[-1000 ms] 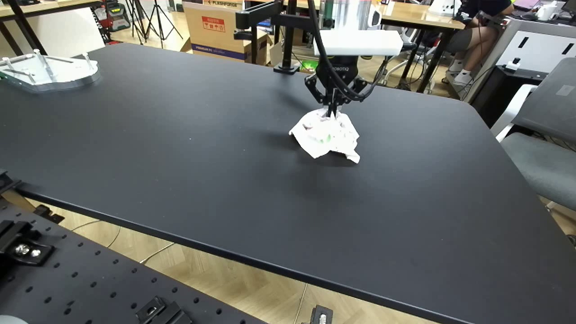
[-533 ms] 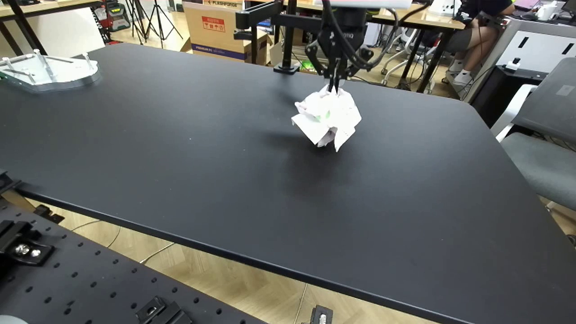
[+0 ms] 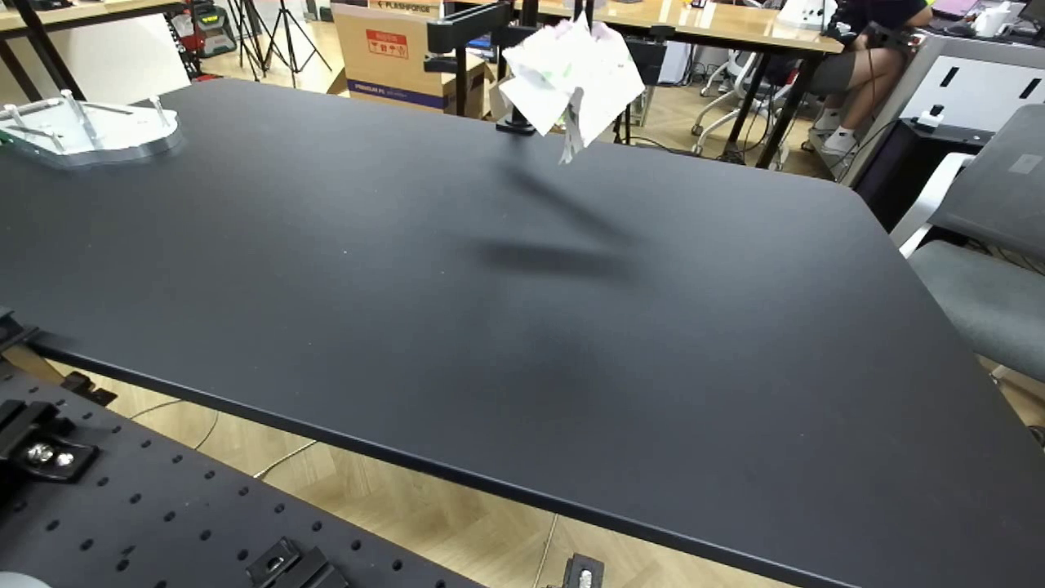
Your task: Put the cloth on the black rod
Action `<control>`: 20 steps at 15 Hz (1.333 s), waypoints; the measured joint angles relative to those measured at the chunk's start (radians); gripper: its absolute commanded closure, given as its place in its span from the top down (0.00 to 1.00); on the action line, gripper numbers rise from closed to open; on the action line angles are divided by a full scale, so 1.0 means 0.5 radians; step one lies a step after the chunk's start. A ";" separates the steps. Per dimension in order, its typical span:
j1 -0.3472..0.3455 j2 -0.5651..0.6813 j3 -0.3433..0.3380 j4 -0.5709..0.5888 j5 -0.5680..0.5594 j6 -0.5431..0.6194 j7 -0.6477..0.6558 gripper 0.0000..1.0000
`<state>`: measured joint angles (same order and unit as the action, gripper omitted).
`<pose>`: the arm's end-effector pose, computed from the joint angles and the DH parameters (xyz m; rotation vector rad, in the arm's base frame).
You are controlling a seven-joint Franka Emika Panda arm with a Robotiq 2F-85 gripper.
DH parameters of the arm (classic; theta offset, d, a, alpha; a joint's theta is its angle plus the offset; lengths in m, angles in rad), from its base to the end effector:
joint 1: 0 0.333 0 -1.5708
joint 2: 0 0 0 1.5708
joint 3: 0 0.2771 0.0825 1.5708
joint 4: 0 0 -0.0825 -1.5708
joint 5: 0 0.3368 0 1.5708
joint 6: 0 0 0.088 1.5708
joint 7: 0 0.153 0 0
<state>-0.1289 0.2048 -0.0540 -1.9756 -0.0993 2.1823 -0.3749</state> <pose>0.5386 -0.1068 0.3100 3.0283 0.3807 -0.0360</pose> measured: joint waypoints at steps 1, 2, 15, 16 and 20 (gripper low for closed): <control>0.025 -0.041 0.010 0.000 0.000 -0.011 0.021 0.01; 0.054 -0.079 0.021 0.000 0.000 -0.025 0.044 0.01; 0.341 -0.084 0.205 -0.005 -0.007 -0.138 0.134 0.01; 0.346 -0.071 0.208 -0.005 -0.008 -0.161 0.134 0.01; 0.349 -0.037 0.221 -0.005 -0.008 -0.273 0.134 0.01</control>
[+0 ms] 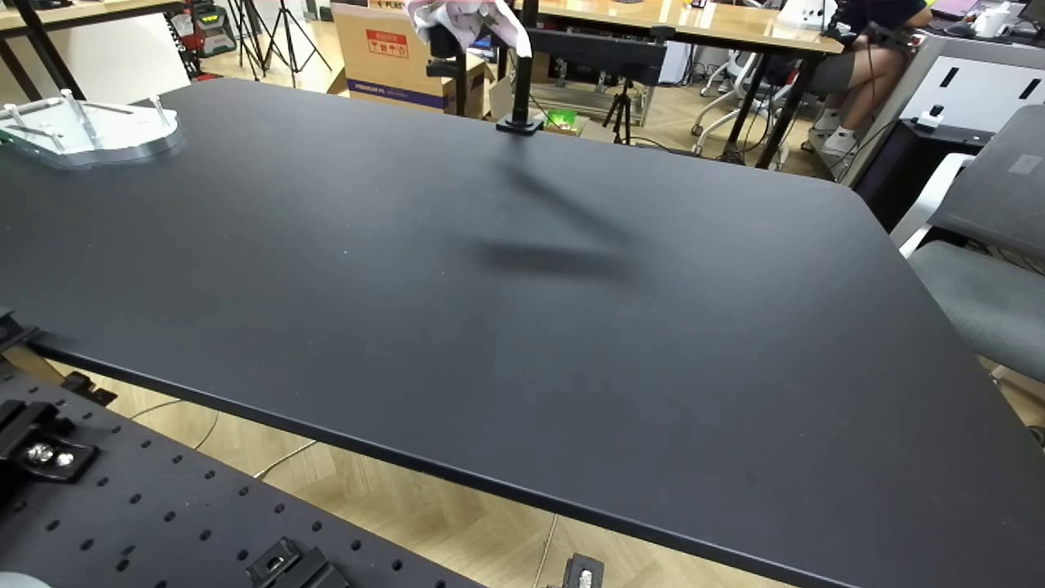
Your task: Put the cloth on the black rod
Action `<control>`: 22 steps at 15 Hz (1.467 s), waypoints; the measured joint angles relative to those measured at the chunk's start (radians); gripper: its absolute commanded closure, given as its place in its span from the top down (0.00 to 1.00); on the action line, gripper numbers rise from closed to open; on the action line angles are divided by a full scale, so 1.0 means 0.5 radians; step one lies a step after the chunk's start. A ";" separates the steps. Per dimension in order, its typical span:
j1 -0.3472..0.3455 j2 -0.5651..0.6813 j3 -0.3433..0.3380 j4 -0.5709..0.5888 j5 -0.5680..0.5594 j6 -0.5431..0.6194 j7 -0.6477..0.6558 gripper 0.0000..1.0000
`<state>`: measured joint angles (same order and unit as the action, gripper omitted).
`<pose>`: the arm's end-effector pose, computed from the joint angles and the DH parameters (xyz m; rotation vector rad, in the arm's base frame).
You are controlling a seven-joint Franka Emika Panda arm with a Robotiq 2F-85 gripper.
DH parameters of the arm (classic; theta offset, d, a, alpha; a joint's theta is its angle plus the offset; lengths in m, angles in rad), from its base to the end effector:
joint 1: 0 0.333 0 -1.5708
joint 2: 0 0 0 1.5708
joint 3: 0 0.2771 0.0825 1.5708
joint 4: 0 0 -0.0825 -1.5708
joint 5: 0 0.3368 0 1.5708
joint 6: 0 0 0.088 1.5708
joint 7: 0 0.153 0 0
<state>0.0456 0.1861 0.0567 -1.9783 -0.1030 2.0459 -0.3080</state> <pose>0.5255 0.0438 0.3082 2.9882 0.7036 -0.1926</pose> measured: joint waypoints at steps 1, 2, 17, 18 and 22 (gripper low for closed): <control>0.000 0.002 0.002 0.000 0.000 -0.021 0.000 0.01; 0.000 0.003 0.002 0.000 0.000 -0.042 0.000 0.01; 0.061 -0.006 0.066 0.004 0.001 -0.093 0.006 0.01; 0.083 -0.006 0.084 0.004 0.001 -0.101 0.017 0.01; 0.140 -0.007 0.116 0.005 -0.001 -0.113 0.063 0.01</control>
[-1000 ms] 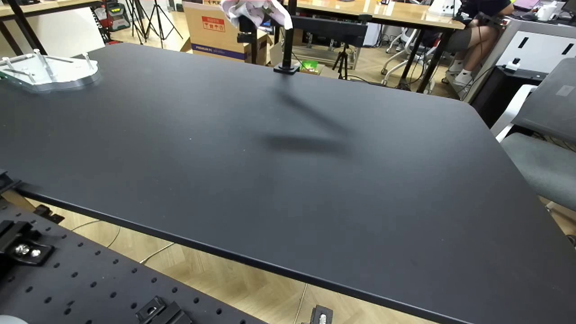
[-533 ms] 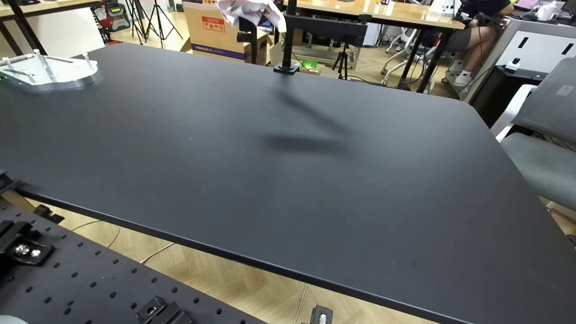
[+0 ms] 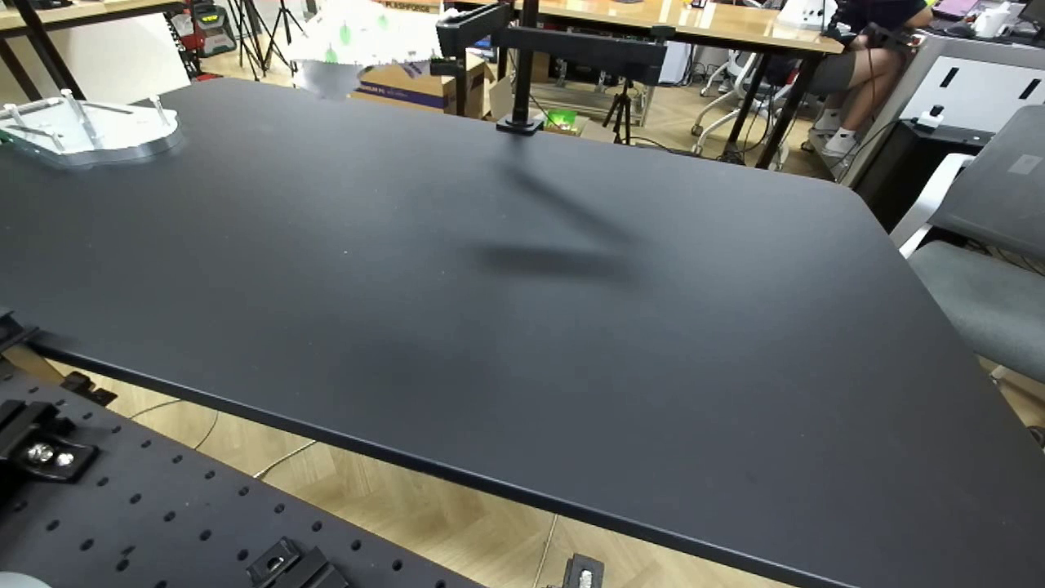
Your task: Put the cloth on the black rod
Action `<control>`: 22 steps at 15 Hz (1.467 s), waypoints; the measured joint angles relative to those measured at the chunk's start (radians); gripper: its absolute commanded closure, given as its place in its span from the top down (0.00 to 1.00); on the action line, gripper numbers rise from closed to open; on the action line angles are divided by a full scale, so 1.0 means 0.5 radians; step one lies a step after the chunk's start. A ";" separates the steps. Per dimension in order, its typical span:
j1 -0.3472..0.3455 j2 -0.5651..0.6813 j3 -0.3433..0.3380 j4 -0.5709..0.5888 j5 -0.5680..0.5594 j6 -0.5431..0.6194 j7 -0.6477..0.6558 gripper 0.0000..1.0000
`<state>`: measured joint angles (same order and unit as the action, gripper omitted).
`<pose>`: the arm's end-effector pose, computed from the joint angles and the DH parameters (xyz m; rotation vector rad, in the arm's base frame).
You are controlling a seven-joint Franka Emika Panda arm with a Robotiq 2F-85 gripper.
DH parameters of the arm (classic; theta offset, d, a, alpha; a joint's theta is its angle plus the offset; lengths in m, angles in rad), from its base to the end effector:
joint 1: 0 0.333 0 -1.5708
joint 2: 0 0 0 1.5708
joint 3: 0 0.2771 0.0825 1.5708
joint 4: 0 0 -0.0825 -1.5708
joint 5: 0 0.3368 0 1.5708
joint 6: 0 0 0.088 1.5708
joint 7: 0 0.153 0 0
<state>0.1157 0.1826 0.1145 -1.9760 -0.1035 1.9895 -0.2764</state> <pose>0.5077 0.1075 0.3076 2.9468 0.8418 -0.2594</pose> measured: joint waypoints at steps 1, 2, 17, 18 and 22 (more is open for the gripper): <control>-0.001 -0.002 -0.002 0.002 -0.002 0.000 0.008 0.01; -0.004 -0.005 -0.008 0.005 -0.007 0.001 0.017 0.01; -0.229 -0.337 -0.226 0.052 -0.073 -0.072 0.122 0.01; -0.243 -0.346 -0.238 0.052 -0.073 -0.089 0.122 0.01; -0.278 -0.327 -0.269 0.049 -0.074 -0.139 0.122 0.01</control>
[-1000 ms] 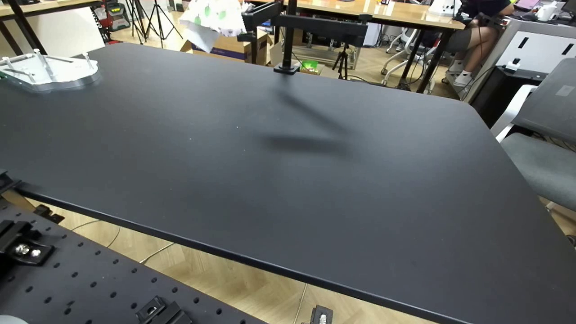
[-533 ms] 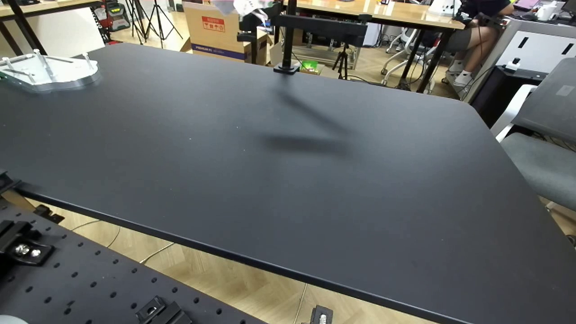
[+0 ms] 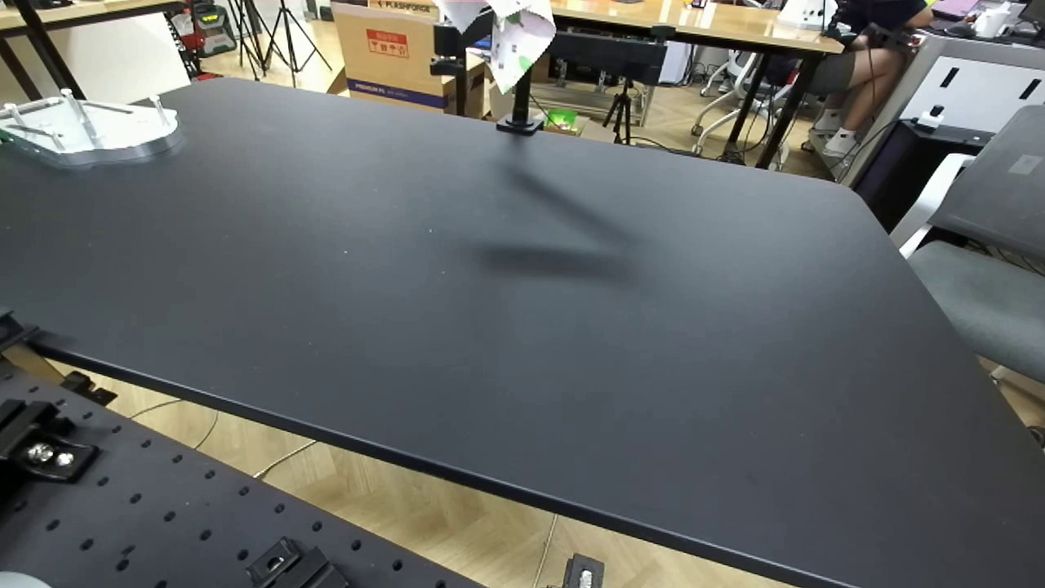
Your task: Put the cloth on the black rod
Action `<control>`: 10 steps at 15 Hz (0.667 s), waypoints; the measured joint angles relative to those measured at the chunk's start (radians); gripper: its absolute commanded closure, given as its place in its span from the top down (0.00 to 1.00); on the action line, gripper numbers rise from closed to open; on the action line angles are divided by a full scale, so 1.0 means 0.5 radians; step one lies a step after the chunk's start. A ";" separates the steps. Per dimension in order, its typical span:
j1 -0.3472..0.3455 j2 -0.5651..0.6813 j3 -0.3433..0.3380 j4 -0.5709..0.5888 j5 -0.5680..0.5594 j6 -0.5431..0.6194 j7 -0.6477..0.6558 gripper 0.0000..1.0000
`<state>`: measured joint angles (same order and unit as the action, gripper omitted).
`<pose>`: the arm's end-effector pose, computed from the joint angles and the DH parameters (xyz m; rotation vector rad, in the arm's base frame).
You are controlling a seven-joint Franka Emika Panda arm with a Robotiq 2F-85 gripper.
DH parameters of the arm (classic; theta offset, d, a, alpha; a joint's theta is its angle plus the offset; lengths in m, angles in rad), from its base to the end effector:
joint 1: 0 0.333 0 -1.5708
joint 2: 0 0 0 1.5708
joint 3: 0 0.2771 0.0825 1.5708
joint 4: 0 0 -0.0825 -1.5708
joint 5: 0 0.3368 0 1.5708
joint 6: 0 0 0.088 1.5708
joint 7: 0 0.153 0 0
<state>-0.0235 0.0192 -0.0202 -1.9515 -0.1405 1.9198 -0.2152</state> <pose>0.5095 -0.0382 0.3971 2.9977 0.3356 -0.1017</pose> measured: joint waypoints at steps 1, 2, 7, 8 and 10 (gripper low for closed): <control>-0.003 0.012 -0.004 0.000 0.000 -0.008 0.000 0.01; -0.005 0.022 -0.005 0.000 0.000 -0.015 0.000 0.01; 0.006 0.035 0.005 0.008 0.001 -0.024 0.001 0.01; 0.010 0.035 0.009 0.009 0.001 -0.025 0.001 0.01; 0.016 0.036 0.016 0.009 0.002 -0.032 0.001 0.01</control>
<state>-0.0157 0.0374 -0.0122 -1.9468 -0.1396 1.9036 -0.2145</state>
